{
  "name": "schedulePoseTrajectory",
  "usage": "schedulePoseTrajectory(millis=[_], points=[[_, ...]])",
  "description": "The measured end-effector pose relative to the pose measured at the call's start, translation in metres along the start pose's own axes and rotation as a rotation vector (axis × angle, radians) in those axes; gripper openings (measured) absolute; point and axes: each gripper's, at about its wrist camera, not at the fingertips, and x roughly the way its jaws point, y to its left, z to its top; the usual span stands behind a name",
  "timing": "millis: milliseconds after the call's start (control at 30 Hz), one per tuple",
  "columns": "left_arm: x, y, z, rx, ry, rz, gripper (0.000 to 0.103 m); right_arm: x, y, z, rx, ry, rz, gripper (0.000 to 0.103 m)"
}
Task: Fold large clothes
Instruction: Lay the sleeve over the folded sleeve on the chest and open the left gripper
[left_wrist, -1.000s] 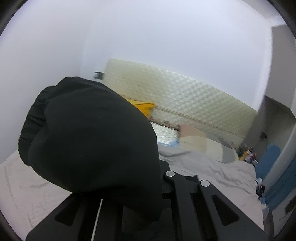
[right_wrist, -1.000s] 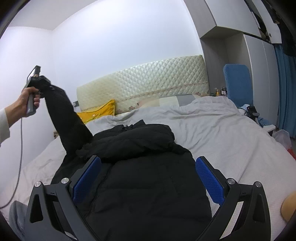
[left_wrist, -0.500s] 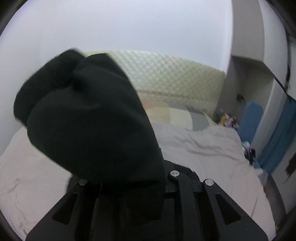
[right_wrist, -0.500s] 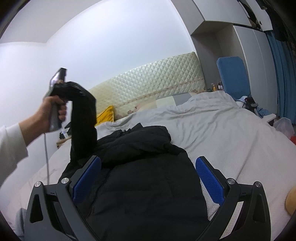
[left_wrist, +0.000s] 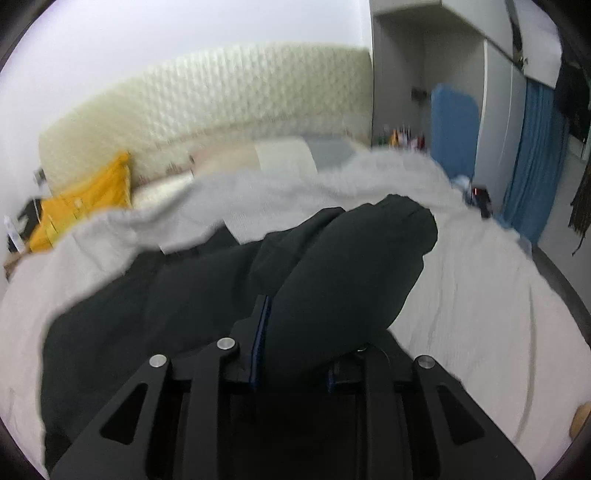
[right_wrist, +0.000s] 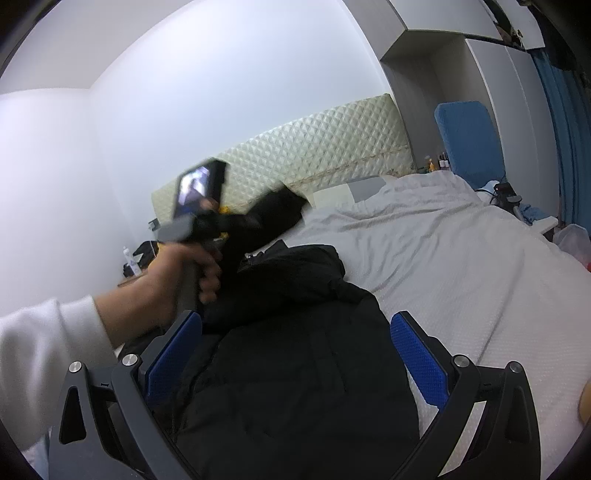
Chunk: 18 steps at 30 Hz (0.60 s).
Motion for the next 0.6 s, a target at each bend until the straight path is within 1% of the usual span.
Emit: schedulePoseTrajectory(millis=[100,233,333,433,467,500,533,600], points=[[0.021,0.006,-0.018,-0.015,0.044,-0.003,0.025,0.005,-0.003,-0.001,0.007,0.01,0.001,0.103],[0.041,0.01,-0.029,-0.055,0.067,-0.012,0.025,0.011,-0.004,-0.002,0.007,0.025,0.0,0.103],[0.051,0.004,-0.032,-0.021,0.083,0.005,0.025,0.017,-0.003,-0.004,0.007,0.04,-0.002,0.103],[0.05,0.001,-0.038,-0.004,0.059,-0.004,0.025,0.023,-0.002,-0.004,-0.003,0.052,-0.007,0.103],[0.046,0.003,-0.039,-0.019,0.042,-0.023,0.028,0.024,-0.001,-0.004,-0.006,0.056,-0.01,0.103],[0.04,0.008,-0.038,-0.053,0.028,-0.053,0.028,0.026,0.0,-0.005,-0.008,0.062,-0.013,0.103],[0.037,0.012,-0.038,-0.071,0.024,-0.064,0.029,0.027,0.001,-0.006,-0.01,0.064,-0.013,0.103],[0.026,0.019,-0.037,-0.11,0.018,-0.08,0.039,0.031,0.003,-0.008,-0.023,0.075,-0.022,0.103]])
